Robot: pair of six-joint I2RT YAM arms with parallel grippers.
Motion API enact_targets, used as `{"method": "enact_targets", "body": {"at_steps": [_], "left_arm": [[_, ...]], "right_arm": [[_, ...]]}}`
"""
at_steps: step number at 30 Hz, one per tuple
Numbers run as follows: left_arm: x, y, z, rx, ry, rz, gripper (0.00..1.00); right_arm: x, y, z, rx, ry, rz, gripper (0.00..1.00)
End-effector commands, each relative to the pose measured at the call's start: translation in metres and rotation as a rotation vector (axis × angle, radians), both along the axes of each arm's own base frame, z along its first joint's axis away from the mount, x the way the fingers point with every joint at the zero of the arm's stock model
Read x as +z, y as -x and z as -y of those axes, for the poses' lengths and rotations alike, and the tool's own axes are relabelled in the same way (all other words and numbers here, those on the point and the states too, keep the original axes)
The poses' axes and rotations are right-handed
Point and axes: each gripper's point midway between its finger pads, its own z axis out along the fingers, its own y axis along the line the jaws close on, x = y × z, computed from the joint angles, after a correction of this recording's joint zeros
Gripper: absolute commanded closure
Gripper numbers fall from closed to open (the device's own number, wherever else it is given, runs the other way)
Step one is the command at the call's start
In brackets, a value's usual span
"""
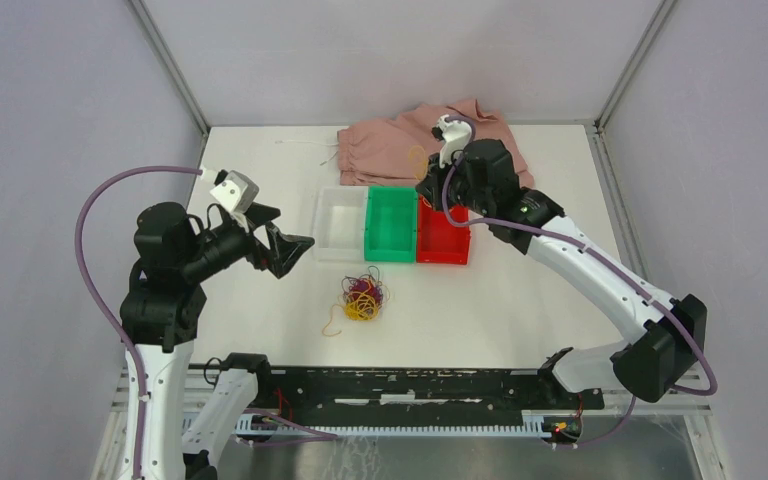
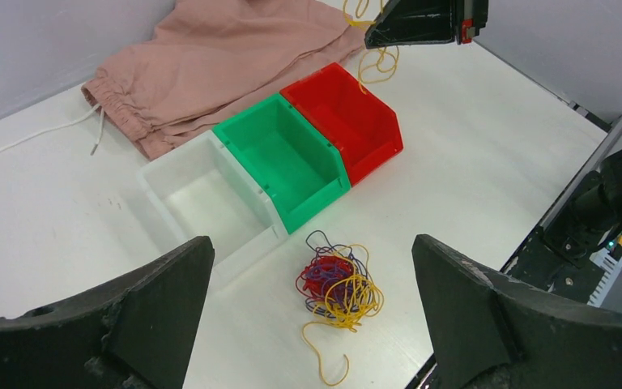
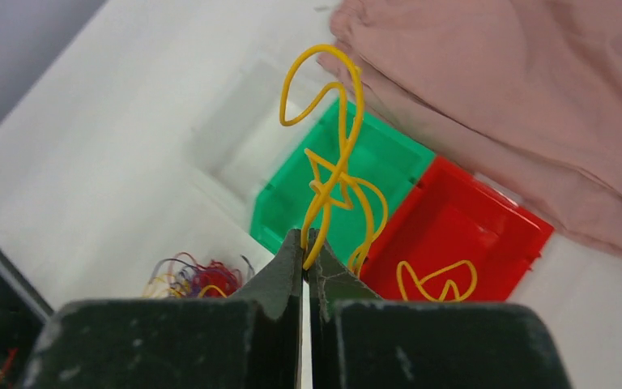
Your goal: Untangle the cables
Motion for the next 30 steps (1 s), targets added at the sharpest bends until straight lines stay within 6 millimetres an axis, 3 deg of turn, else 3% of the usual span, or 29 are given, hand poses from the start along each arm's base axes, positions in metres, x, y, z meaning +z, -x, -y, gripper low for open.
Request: {"method": "enact_targets", "body": {"at_steps": [1,13,17,21,23,24,30], "left_arm": [[-0.002,0.001,-0.004,0.003,-0.043,0.031,0.01],[-0.013,0.005,-0.006,-0.007,-0.077,0.018,0.01],[-0.015,0.006,-0.005,-0.013,-0.078,0.014,0.01],[-0.017,0.005,-0.005,-0.015,-0.081,0.011,0.01],[-0.016,0.004,-0.005,-0.017,-0.086,0.017,0.01],[-0.016,0.004,-0.005,-0.018,-0.087,0.019,0.01],[-0.016,0.004,-0.005,-0.021,-0.09,0.02,0.01]], "right_arm": [[-0.04,-0.02,0.044,-0.17,0.177,-0.016,1.0],[-0.122,-0.054,0.059,-0.325,0.202,-0.211,1.0],[-0.133,-0.056,0.058,-0.336,0.21,-0.275,0.88],[-0.136,-0.054,0.063,-0.365,0.228,-0.327,0.77],[-0.132,-0.053,0.065,-0.38,0.23,-0.341,0.58],[-0.13,-0.052,0.066,-0.379,0.232,-0.344,0.55],[-0.098,-0.051,0.067,-0.383,0.189,-0.304,0.5]]}}
